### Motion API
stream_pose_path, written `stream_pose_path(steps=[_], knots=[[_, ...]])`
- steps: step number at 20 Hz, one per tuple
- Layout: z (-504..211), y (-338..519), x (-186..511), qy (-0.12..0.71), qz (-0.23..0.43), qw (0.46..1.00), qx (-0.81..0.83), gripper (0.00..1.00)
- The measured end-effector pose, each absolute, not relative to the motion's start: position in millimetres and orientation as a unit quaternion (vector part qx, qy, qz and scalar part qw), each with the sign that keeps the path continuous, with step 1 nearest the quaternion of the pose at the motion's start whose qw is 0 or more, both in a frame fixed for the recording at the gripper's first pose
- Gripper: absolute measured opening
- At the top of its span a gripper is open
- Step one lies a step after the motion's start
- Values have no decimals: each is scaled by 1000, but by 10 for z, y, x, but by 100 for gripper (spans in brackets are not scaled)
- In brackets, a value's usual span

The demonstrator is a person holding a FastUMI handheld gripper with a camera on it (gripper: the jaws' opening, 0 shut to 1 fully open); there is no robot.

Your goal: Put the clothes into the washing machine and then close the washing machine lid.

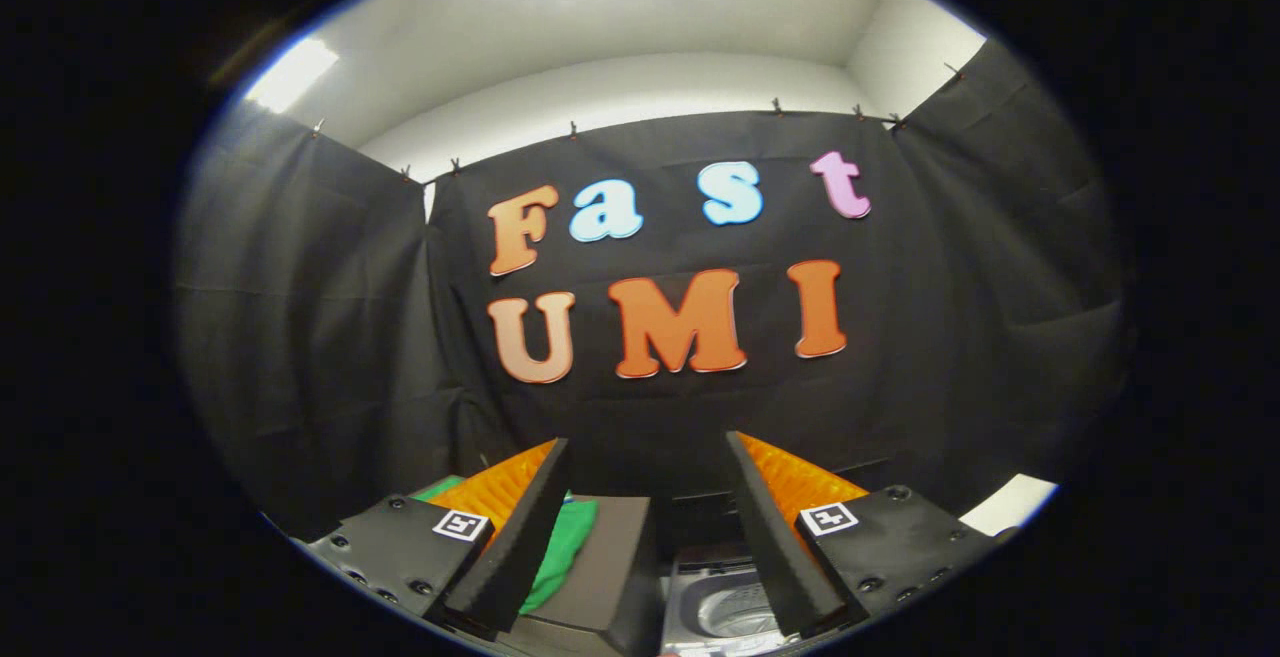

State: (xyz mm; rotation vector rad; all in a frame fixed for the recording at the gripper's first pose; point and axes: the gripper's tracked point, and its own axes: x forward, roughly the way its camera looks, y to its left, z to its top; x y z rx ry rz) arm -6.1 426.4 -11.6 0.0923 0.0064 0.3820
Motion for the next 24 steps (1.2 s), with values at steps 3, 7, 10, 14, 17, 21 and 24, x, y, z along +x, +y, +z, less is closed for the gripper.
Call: stream_pose_path(steps=[3,7,10,14,17,21,24], knots=[[-184,4993,-34,20,249,967,59,97],[-503,5773,-32,67,297,950,68,97],[-919,6268,80,133,307,939,74,98],[-1547,6564,198,228,286,927,77,96],[-1781,6599,332,254,254,931,64,99],[-2055,6574,351,307,223,925,38,98],[-2378,6580,376,357,205,911,20,98]])
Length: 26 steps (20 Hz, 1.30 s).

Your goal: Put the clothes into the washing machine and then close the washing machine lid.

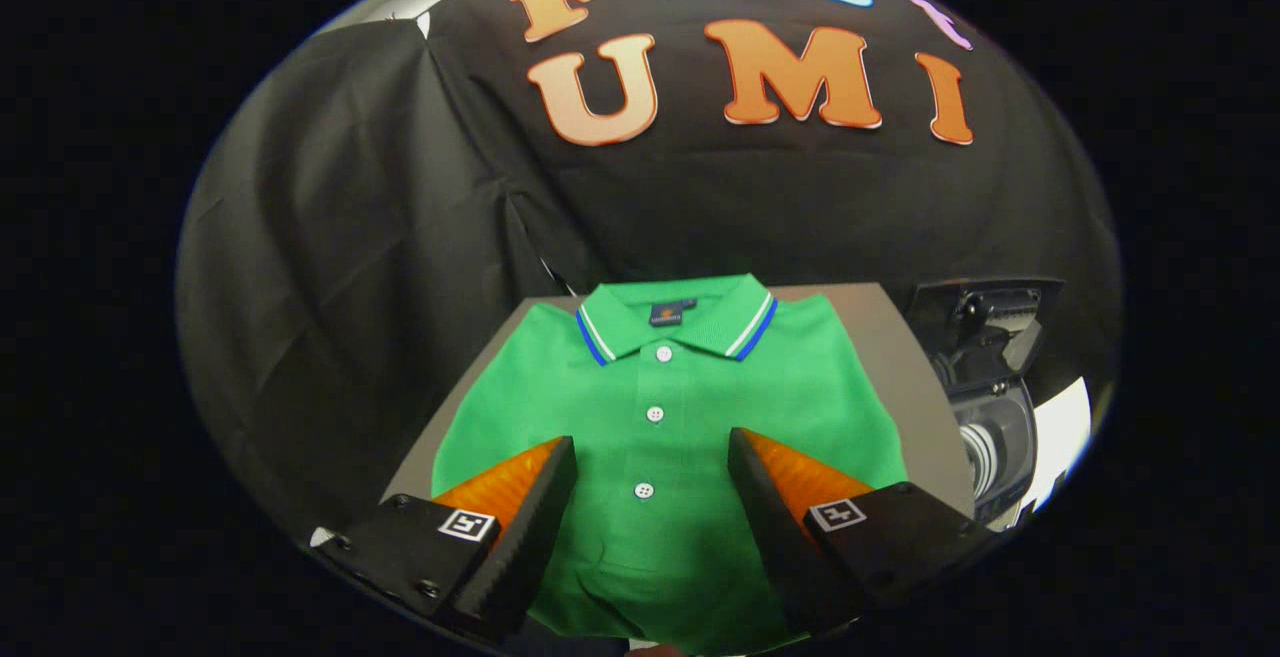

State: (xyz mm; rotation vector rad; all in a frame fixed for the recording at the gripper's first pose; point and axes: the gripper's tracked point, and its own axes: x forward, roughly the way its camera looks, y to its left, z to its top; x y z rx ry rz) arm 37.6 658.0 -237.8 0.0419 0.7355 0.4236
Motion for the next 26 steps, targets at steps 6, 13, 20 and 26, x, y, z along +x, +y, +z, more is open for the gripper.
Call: stream_pose_path(steps=[6,13,20,26], knots=[[-2434,6520,408,329,204,922,0,92],[-2484,6465,411,313,265,912,-10,38],[-2356,6318,445,259,297,919,-16,10],[-1961,6288,532,182,302,936,22,10]])
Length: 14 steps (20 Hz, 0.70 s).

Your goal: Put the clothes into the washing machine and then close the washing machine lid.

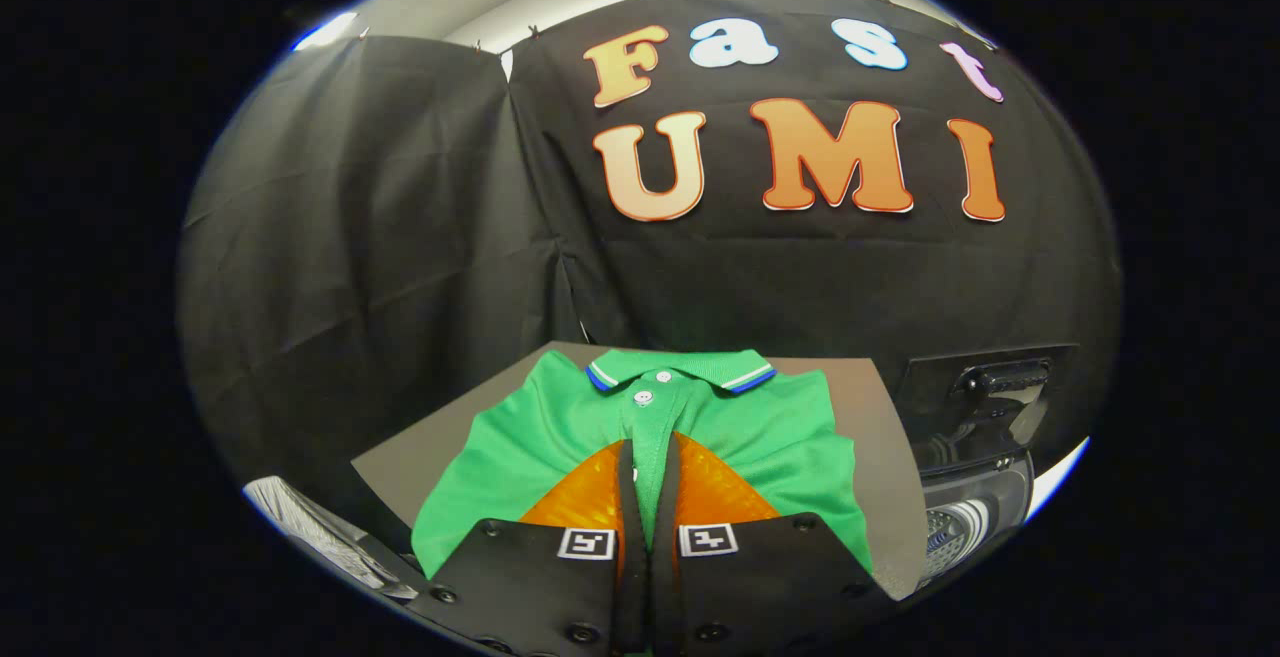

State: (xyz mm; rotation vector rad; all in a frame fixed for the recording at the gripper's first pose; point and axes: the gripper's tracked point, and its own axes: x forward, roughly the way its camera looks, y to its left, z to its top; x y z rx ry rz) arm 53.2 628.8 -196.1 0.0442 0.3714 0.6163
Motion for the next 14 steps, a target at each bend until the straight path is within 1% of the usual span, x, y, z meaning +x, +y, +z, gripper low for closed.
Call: stream_pose_path(steps=[2,4,6,10,14], knots=[[-1810,6105,568,154,298,941,36,10],[-1646,5844,411,126,295,946,38,10],[-1501,5672,397,107,291,950,31,10],[-1326,5289,523,82,275,958,19,10],[-1253,4767,627,76,262,962,23,10]])
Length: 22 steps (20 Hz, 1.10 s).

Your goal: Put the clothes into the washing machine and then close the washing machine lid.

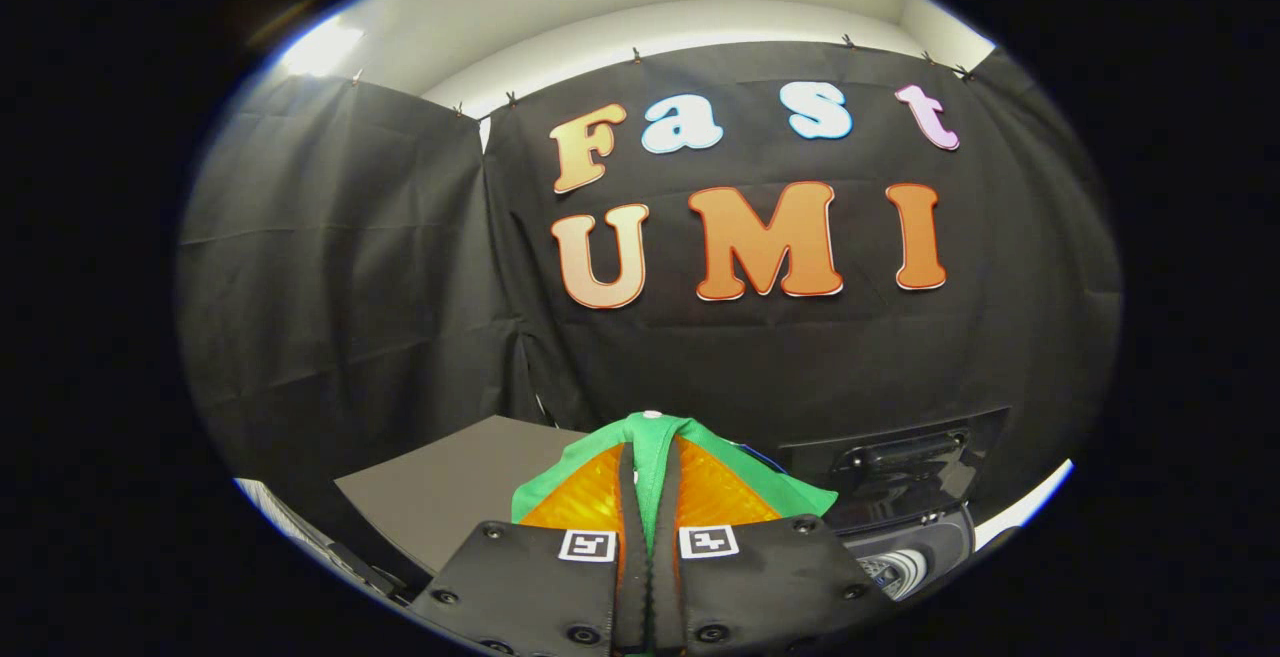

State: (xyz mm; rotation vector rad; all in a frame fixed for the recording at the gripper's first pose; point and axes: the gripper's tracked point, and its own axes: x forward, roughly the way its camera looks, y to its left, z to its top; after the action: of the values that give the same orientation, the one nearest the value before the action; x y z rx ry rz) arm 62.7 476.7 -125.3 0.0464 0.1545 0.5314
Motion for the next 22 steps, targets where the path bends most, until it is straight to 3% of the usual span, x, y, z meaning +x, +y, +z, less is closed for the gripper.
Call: stream_pose_path(steps=[12,22], knots=[[-1387,3148,1266,85,252,964,8,10],[-2504,2523,1583,179,267,947,-16,10]])
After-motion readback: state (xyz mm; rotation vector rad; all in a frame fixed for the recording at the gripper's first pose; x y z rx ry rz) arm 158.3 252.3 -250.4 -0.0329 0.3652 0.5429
